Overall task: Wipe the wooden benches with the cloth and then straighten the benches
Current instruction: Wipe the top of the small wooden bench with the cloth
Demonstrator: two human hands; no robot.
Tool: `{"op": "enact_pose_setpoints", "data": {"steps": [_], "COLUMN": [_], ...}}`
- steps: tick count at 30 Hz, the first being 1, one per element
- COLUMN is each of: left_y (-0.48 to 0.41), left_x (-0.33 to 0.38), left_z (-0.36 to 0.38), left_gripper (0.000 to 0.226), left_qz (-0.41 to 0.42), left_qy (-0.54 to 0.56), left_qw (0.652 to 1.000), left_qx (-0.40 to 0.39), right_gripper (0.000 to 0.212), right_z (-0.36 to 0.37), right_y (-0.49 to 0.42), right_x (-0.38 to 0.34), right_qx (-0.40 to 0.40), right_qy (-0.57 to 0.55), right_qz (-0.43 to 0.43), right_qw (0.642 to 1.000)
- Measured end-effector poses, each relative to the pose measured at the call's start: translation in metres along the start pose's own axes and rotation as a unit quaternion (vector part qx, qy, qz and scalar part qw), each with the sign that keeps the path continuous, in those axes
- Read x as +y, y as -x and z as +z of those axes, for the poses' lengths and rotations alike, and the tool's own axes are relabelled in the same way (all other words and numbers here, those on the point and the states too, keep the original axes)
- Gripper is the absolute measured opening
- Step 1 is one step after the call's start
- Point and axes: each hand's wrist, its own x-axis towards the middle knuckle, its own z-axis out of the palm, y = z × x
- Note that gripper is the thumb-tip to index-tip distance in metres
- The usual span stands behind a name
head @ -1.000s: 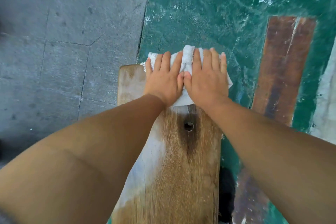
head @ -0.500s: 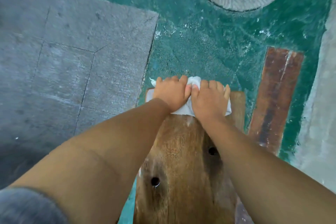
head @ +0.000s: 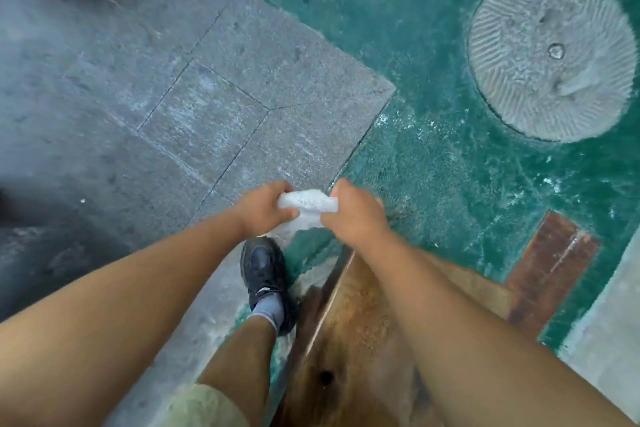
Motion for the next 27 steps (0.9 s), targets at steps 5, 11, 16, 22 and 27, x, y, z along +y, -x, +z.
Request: {"op": "enact_pose_setpoints", "data": {"steps": [5, 11, 16, 22, 27], "left_y": [0.058, 0.169, 0.247, 0.315, 0.331], "left_x": [-0.031, -0.028, 0.004, 0.025, 0.031], "left_z": [-0.110, -0.258, -0.356, -0.454, -0.504], "left_gripper": [0.025, 0.025, 0.036, 0.026, 0.033], "left_qz": [-0.043, -0.068, -0.024, -0.002, -0.016], "left_qy": [0.075, 0.113, 0.162, 0.114, 0.155], "left_qw": [0.994, 0.966, 0.934, 0.916, 0.902], "left_qx": [0.067, 0.221, 0.317, 0.385, 0.402], "right_gripper": [0.031, 0.052, 0.023, 0.028, 0.034], "right_z": [-0.035, -0.129, -0.217, -0.282, -0.316], "right_y": [0.019, 0.049, 0.070, 0.101, 0.080], "right_x": [-0.126, -0.306, -0.426, -0.518, -0.562], "right_qx": [-0.006, 0.030, 0.056, 0.057, 0.019], "right_qy": [-0.040, 0.035, 0.166, 0.143, 0.140], "right_qz": [-0.040, -0.163, -0.257, -0.300, -0.347], "right_qw": [0.998, 0.986, 0.950, 0.941, 0.927]}}
